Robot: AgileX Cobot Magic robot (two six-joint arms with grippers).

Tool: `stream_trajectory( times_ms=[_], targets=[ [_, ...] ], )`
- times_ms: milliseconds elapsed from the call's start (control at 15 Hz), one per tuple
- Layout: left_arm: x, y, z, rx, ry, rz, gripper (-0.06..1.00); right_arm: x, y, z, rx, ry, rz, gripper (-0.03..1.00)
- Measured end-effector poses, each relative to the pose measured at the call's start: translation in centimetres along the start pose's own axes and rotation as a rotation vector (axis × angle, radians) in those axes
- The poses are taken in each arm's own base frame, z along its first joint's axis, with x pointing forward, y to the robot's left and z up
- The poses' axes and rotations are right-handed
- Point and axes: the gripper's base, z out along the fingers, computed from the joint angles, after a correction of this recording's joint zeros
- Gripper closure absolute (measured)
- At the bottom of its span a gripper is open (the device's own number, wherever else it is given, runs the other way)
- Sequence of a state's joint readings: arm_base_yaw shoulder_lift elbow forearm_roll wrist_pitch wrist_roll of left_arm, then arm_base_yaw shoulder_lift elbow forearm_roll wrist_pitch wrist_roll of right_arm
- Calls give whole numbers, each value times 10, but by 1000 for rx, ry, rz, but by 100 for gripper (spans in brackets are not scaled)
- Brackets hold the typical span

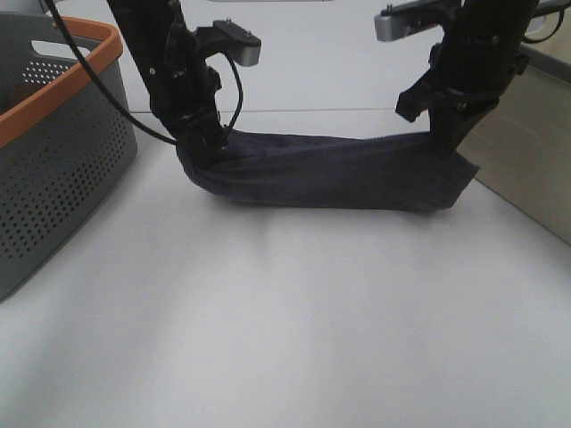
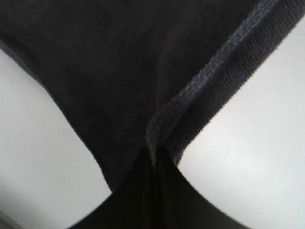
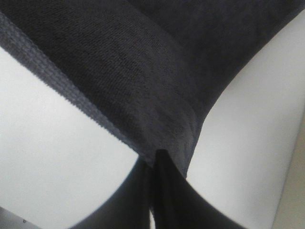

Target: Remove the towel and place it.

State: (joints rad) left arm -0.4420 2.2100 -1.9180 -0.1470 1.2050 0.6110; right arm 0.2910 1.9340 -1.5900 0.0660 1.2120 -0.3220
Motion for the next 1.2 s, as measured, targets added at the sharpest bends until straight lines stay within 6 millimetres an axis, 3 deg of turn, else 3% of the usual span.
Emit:
stream_trajectory(
  times_ms=[200, 533, 933, 1133, 1200],
  targets=[
    [12, -9, 9, 53, 39, -14, 94, 15, 6, 28, -53, 100, 9, 97],
    [42, -31, 47, 179, 169, -61, 94, 39, 19, 63, -179, 207, 59, 97],
    [71, -44, 53, 208, 268, -64, 94, 59, 26, 83, -227, 305, 81, 97],
    [76, -41, 54, 189, 299, -79, 92, 62, 28, 84, -246, 324, 88, 79],
    [76, -41, 54, 195, 295, -103, 85, 62, 29, 84, -257, 321, 103, 69]
  ],
)
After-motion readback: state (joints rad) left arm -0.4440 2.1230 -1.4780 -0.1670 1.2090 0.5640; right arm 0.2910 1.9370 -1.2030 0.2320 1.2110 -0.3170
